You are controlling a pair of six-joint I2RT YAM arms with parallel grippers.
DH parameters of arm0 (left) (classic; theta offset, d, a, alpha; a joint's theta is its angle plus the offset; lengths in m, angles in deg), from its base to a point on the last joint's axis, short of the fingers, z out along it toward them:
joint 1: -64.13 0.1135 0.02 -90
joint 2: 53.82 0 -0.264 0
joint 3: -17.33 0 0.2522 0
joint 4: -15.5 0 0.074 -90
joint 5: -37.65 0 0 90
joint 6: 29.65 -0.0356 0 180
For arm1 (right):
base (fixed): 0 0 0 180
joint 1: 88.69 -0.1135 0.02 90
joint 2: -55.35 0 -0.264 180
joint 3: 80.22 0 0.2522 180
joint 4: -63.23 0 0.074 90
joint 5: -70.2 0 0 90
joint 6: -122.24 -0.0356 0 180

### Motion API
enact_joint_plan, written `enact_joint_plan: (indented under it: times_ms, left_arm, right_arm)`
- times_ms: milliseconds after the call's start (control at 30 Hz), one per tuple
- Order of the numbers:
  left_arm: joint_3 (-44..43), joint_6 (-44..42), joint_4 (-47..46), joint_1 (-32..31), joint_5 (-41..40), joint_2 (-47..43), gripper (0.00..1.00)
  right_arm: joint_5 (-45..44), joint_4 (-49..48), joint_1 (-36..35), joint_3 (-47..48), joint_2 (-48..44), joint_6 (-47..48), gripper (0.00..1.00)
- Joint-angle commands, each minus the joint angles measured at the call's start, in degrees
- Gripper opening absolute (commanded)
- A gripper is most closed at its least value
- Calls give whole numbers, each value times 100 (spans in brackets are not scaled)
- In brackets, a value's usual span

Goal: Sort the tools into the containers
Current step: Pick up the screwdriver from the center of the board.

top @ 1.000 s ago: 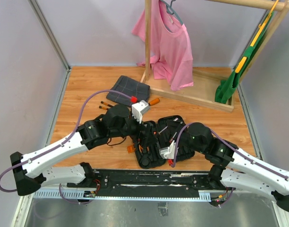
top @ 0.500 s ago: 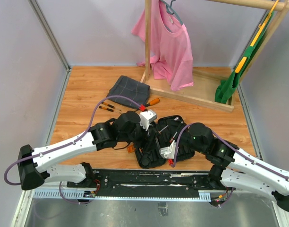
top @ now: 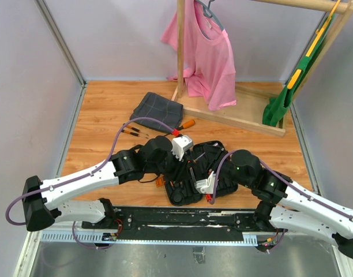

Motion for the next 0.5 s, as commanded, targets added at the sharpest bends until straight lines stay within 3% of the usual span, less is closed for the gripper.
enact_joint_plan:
  times_ms: [0,167,467]
  left_arm:
    - [-28,47,-189,-47,-208,41,2]
    - [-25,159,-210,-40,-672,-50,1]
    - [311,379,-685,-37,-1555,-406,0]
  right_arm:
    - [211,-116,-83,170,-180,-31,30]
    - [369,61,-83,86,-417,-326,51]
    - [537,-1004,-83,-519,-1166,-2022,57]
